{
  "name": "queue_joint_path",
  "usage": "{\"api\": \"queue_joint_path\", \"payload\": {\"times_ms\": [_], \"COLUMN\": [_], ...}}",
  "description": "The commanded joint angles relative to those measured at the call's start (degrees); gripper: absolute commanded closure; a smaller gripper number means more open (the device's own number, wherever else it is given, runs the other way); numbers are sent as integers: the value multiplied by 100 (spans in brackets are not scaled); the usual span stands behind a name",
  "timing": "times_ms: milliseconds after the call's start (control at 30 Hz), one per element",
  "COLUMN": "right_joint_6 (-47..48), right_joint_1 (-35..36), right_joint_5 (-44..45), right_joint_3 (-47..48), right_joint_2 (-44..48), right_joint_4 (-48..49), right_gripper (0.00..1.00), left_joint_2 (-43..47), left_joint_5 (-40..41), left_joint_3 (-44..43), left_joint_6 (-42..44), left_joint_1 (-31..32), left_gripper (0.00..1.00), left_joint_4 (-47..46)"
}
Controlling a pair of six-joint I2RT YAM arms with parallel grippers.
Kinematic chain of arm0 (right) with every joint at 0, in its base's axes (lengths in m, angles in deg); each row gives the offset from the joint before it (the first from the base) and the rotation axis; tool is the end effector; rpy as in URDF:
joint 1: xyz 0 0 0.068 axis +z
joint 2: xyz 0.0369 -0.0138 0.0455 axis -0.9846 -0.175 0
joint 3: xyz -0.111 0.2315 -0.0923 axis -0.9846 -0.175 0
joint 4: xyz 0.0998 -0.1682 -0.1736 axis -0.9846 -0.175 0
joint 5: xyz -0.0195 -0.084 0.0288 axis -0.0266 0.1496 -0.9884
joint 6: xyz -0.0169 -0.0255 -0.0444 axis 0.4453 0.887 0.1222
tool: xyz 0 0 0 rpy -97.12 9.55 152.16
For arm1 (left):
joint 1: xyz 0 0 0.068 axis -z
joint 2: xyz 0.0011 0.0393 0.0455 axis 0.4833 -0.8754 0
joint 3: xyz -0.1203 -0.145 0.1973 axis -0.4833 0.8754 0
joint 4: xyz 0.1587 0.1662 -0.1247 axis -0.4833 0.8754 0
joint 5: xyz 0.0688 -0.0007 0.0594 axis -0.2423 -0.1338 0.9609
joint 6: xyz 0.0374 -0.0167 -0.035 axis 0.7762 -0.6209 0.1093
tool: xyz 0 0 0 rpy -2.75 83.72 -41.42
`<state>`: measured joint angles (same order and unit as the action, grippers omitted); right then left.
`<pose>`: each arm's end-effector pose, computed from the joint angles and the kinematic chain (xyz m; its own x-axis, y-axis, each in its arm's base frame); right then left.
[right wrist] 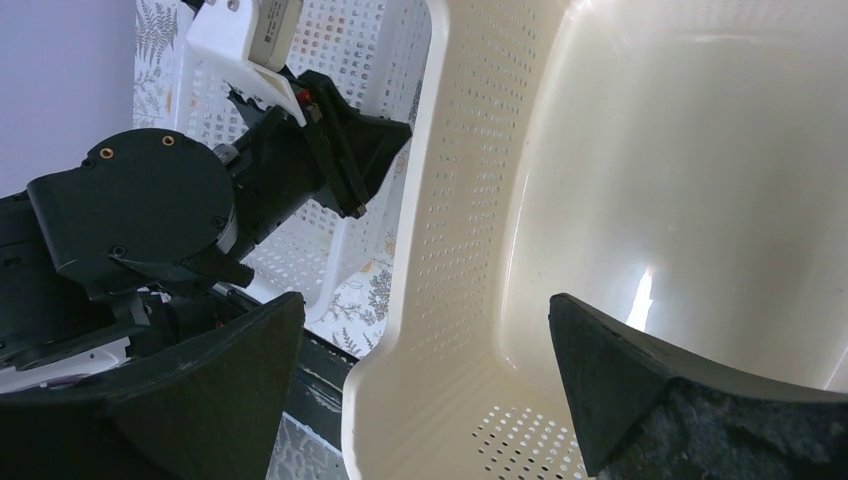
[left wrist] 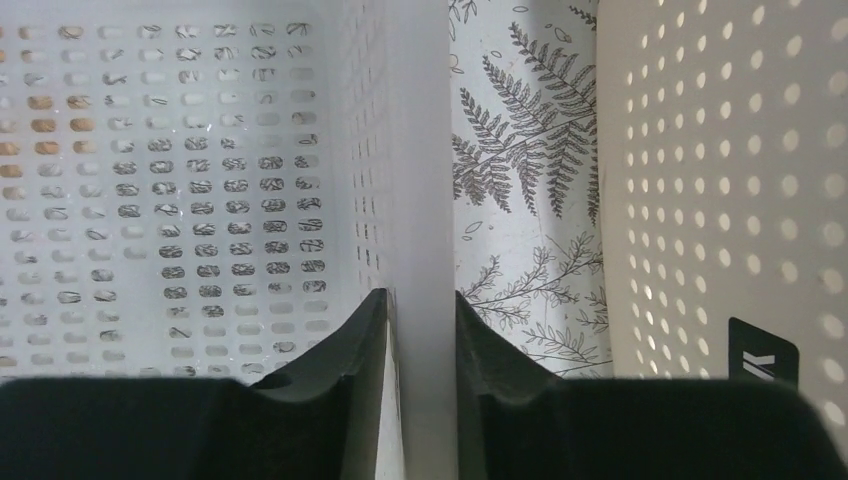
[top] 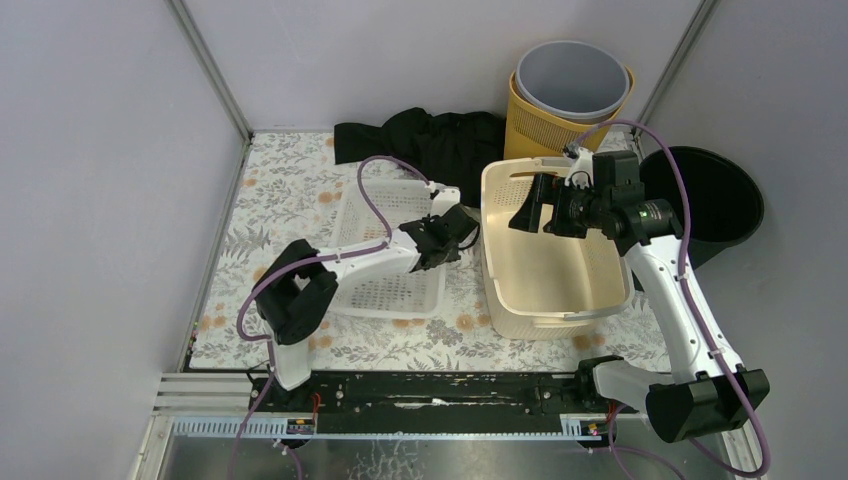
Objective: Turn the large container upside down
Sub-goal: Turn the container upside down at the center of the board.
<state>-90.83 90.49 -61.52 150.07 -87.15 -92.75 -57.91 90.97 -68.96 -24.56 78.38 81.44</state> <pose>0.2297 0.0583 0.3737 -0.7229 0.1139 -0.6815 -0.3084 0.8294 0.4658 0.2678 -0.2909 0.2001 -0.7495 -0.0194 -0.6617 0.0767 0.9903 -0.1159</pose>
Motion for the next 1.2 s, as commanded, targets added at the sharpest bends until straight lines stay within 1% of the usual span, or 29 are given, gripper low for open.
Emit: {"api": "queue_joint_path", "payload": {"times_ms": [0,133,200,333,467,667,833,1000,1167], "right_joint_6": [66,64,76,73,72,63,32,8,-14], "right_joint_1": [51,58,54,54,57,57,55,59,53], "right_joint_5": [-101,-92,-100,-108,-107,-109,-140,-170,-188], "right_joint_3": [-33,-43,-40,-41,-29,-42,-45,-18,6], "right_joint_2": [188,212,216,208,207,220,217,194,181], "right_joint_4": [181,167,172,162,163,158,181,189,184], "right_gripper": [1,0,0,1,0,0,0,0,0], "left_joint_2": [-131,-87,-21,263,642,1396,2026,2749,3304], "left_joint_5": [147,153,163,100,-154,-535,-877,-1635,-2789], "left_joint_3": [-137,-179,-206,-324,-506,-928,-1045,-511,231], "left_joint_6": [59,58,70,132,211,375,338,-17,-532], "left_joint_1": [18,23,13,-10,-115,-459,-708,-1075,-1623], "left_gripper": [77,94,100,100,100,100,100,100,100], "left_joint_4": [158,211,244,318,354,511,465,-171,-1073]}}
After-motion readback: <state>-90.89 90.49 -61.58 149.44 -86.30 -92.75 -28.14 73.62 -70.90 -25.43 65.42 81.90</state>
